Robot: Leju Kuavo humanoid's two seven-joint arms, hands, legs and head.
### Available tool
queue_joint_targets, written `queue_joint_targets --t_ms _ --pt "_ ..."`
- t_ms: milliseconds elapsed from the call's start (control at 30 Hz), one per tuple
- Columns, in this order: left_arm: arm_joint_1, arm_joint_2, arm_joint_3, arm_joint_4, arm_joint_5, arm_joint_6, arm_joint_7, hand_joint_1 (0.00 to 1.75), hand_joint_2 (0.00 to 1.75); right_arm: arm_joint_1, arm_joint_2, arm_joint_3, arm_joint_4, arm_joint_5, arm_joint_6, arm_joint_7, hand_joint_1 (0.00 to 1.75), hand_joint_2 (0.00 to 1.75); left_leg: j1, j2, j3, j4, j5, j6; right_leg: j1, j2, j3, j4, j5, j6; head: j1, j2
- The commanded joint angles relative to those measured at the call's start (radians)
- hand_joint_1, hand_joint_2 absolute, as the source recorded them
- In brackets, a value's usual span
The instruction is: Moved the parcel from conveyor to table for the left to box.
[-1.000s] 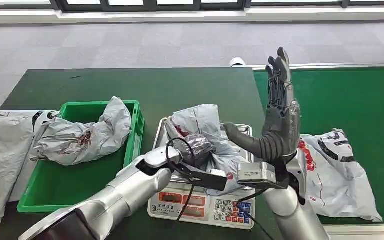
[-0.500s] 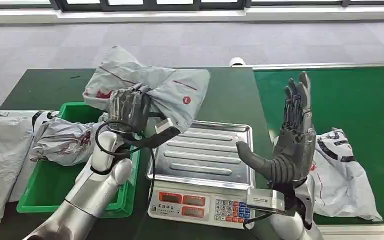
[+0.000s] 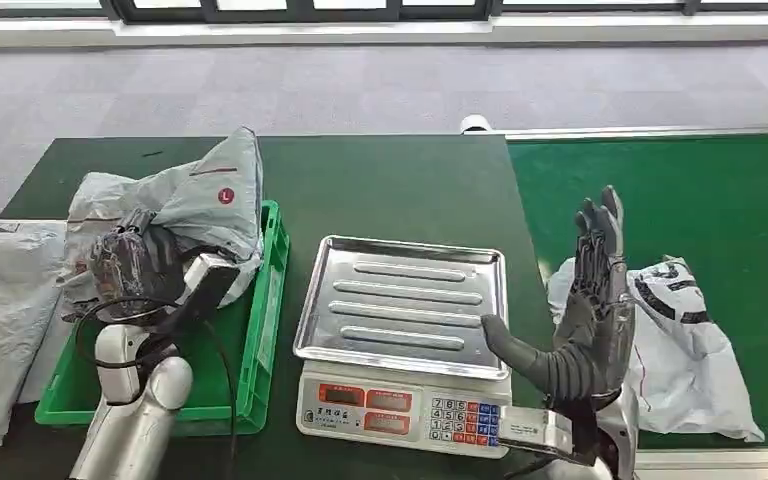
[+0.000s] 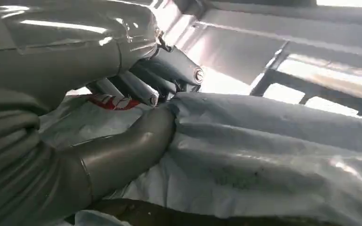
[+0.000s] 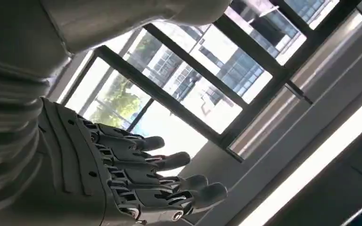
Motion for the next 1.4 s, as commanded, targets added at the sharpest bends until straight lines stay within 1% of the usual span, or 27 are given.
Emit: queue_joint_targets --t_ms 33,67,167,200,267,300,333,367,400,433,467,500,533,567,600,633,700,767,800,833,867,900,933,1000,1100,1200,1400 --pt "0.025 -0.024 0.223 0.253 -0.07 -0.042 0.098 1.75 1.75 -0.057 -0.033 -0.033 0.053 0.055 0.148 0.11 0.0 1.75 0.0 0.004 0.004 -0.004 0.001 -0.001 0.0 0.004 0.003 -0.004 0.002 0.0 0.0 0.0" --pt "0.031 -0.024 0.226 0.254 -0.066 -0.036 0.091 1.75 1.75 -0.06 -0.033 -0.034 0.056 0.055 0.148 0.11 0.0 1.75 0.001 0.006 0.006 -0.006 0.001 -0.001 0.001 0.005 0.004 -0.006 0.003 0.0 0.0 0.0" --pt "0.031 -0.024 0.226 0.254 -0.066 -0.036 0.091 1.75 1.75 -0.06 -0.033 -0.034 0.056 0.055 0.148 0.11 0.0 1.75 0.001 0.003 0.005 -0.006 0.002 -0.001 0.001 0.002 0.004 -0.007 0.003 0.0 0.0 0.0" --pt "0.036 -0.033 0.232 0.242 -0.063 -0.049 0.093 1.75 1.75 -0.057 -0.04 -0.03 0.057 0.059 0.164 0.118 0.0 1.75 0.001 0.003 0.004 -0.004 0.001 -0.001 0.001 0.001 0.003 -0.004 0.001 0.0 0.0 0.0" --pt "0.059 -0.033 0.254 0.245 -0.073 -0.081 0.121 1.75 1.75 -0.058 -0.065 -0.026 0.078 0.062 0.207 0.141 0.0 1.75 0.0 0.0 0.006 -0.006 0.001 -0.001 0.0 -0.001 0.005 -0.005 0.001 0.0 0.0 0.0" --pt "0.071 -0.03 0.263 0.248 -0.076 -0.09 0.132 1.75 1.75 -0.062 -0.07 -0.028 0.087 0.059 0.214 0.144 0.0 1.75 0.0 0.002 0.008 -0.006 0.001 -0.001 0.0 0.001 0.006 -0.005 0.001 0.0 0.0 0.0" --pt "0.085 -0.027 0.274 0.255 -0.117 -0.101 0.168 1.69 1.75 -0.071 -0.072 -0.029 0.106 0.052 0.224 0.141 0.0 1.75 0.0 0.003 0.008 -0.007 0.001 -0.001 0.0 0.002 0.007 -0.006 0.002 0.0 0.0 0.0" --pt "0.094 -0.031 0.287 0.254 -0.112 -0.114 0.17 0.02 1.75 -0.076 -0.07 -0.031 0.117 0.051 0.231 0.142 0.0 1.75 -0.001 0.004 0.009 -0.006 0.0 -0.001 -0.001 0.003 0.008 -0.004 0.001 0.0 0.0 0.0" --pt "0.102 -0.033 0.295 0.252 -0.113 -0.11 0.172 0.0 1.75 -0.08 -0.069 -0.032 0.124 0.052 0.237 0.143 0.0 1.75 0.0 0.005 0.007 -0.008 0.0 -0.002 0.0 0.004 0.009 -0.006 0.002 -0.001 0.0 0.0" --pt "0.112 -0.037 0.303 0.242 -0.107 -0.083 0.172 0.0 1.75 -0.084 -0.067 -0.036 0.133 0.056 0.249 0.156 0.0 1.75 -0.001 0.004 0.004 -0.006 -0.002 -0.001 -0.002 0.002 0.01 -0.003 -0.002 -0.001 0.0 0.0" --pt "0.12 -0.041 0.31 0.229 -0.091 -0.077 0.167 0.0 0.0 -0.087 -0.067 -0.044 0.143 0.06 0.258 0.17 0.0 1.75 -0.001 0.004 0.005 -0.006 -0.003 -0.001 -0.001 0.003 0.012 -0.004 -0.002 -0.001 0.0 0.0" --pt "0.131 -0.051 0.322 0.2 -0.037 -0.055 0.142 0.0 0.0 -0.085 -0.065 -0.067 0.158 0.076 0.28 0.216 0.0 1.75 0.0 0.005 0.006 -0.008 -0.002 -0.001 -0.001 0.004 0.013 -0.006 0.0 -0.001 0.0 0.0" --pt "0.141 -0.057 0.328 0.175 -0.005 -0.045 0.13 0.0 0.0 -0.084 -0.072 -0.093 0.18 0.108 0.304 0.261 0.0 0.0 0.0 0.005 0.007 -0.009 -0.001 -0.001 -0.001 0.003 0.013 -0.007 0.0 -0.001 0.0 0.0" --pt "0.166 -0.066 0.335 0.119 0.057 -0.034 0.105 0.0 0.0 -0.094 -0.076 -0.123 0.222 0.132 0.335 0.294 0.0 0.0 -0.001 0.003 0.008 -0.008 -0.003 -0.001 -0.001 0.002 0.015 -0.004 -0.002 -0.001 0.0 0.0" --pt "0.184 -0.074 0.342 0.077 0.14 -0.019 0.065 0.0 0.0 -0.1 -0.077 -0.154 0.26 0.155 0.367 0.335 0.0 0.0 0.0 0.004 0.008 -0.009 -0.002 -0.001 -0.001 0.003 0.014 -0.006 -0.001 -0.001 0.0 0.0" --pt "0.211 -0.092 0.344 0.008 0.288 0.012 -0.011 0.0 0.0 -0.113 -0.089 -0.18 0.326 0.228 0.423 0.403 0.0 0.0 0.0 0.004 0.009 -0.009 -0.002 -0.001 -0.001 0.003 0.015 -0.006 -0.001 -0.001 0.0 0.0" --pt "0.232 -0.09 0.338 -0.022 0.292 0.011 -0.01 0.0 0.0 -0.128 -0.086 -0.195 0.379 0.228 0.409 0.38 0.0 0.0 0.001 0.006 0.009 -0.018 0.003 -0.002 0.001 0.004 0.015 -0.016 0.006 -0.001 0.0 0.0" --pt "0.232 -0.09 0.338 -0.022 0.292 0.011 -0.01 0.0 0.0 -0.128 -0.086 -0.195 0.379 0.228 0.409 0.38 0.0 0.0 -0.001 0.004 0.013 -0.014 -0.001 -0.001 -0.002 0.001 0.018 -0.008 0.0 -0.001 0.0 0.0" --pt "0.231 -0.091 0.337 -0.021 0.292 0.011 -0.01 0.0 0.0 -0.128 -0.081 -0.192 0.379 0.228 0.409 0.38 0.0 0.0 -0.005 0.001 0.017 -0.01 -0.003 -0.001 -0.005 0.0 0.02 -0.002 -0.005 -0.002 0.0 0.0" --pt "0.228 -0.089 0.336 -0.013 0.292 0.009 -0.01 0.0 0.0 -0.126 -0.077 -0.191 0.369 0.228 0.408 0.38 0.0 0.0 -0.002 -0.001 0.011 -0.008 -0.002 -0.001 -0.003 -0.003 0.016 -0.003 -0.004 -0.002 0.0 0.0" --pt "0.228 -0.089 0.336 -0.013 0.292 0.009 -0.01 0.0 0.0 -0.126 -0.077 -0.191 0.369 0.228 0.408 0.38 0.0 0.0 -0.001 -0.002 0.01 -0.009 -0.001 -0.001 -0.001 -0.005 0.015 -0.005 -0.003 -0.002 0.0 0.0" --pt "0.225 -0.099 0.34 -0.021 0.354 0.018 -0.039 0.0 0.0 -0.124 -0.074 -0.194 0.365 0.235 0.421 0.393 0.0 0.0 -0.002 -0.003 0.015 -0.008 0.002 -0.002 -0.001 -0.005 0.014 -0.004 -0.003 -0.001 0.0 0.0" --pt "0.237 -0.12 0.341 -0.059 0.49 0.032 -0.125 0.0 0.0 -0.145 -0.072 -0.203 0.416 0.226 0.45 0.404 0.0 0.0 -0.001 -0.003 0.013 -0.01 0.003 -0.002 -0.001 -0.005 0.012 -0.005 -0.001 -0.001 0.001 0.0" --pt "0.262 -0.146 0.317 -0.129 0.64 0.016 -0.184 0.0 0.0 -0.18 -0.057 -0.229 0.512 0.227 0.439 0.402 0.0 0.0 -0.001 -0.001 0.013 -0.009 0.003 -0.003 -0.001 -0.002 0.011 -0.004 0.0 -0.002 0.0 0.0" --pt "0.297 -0.183 0.266 -0.226 0.703 0.032 -0.21 0.0 0.0 -0.172 -0.038 -0.277 0.553 0.268 0.411 0.42 0.0 0.0 -0.002 -0.002 0.011 -0.007 0.002 -0.002 -0.001 -0.003 0.009 -0.003 -0.001 -0.002 0.0 0.0" --pt "0.303 -0.192 0.261 -0.243 0.696 0.032 -0.202 0.0 0.0 -0.16 -0.036 -0.283 0.544 0.272 0.41 0.418 0.0 0.0 -0.002 -0.004 0.01 -0.008 0.003 -0.002 -0.001 -0.006 0.009 -0.004 -0.001 -0.001 0.0 0.0" --pt "0.299 -0.18 0.264 -0.232 0.7 0.032 -0.199 0.0 0.0 -0.157 -0.033 -0.283 0.528 0.279 0.414 0.418 0.0 0.0 -0.002 -0.002 0.01 -0.009 0.002 -0.002 -0.002 -0.003 0.009 -0.005 -0.001 -0.002 0.0 0.0"
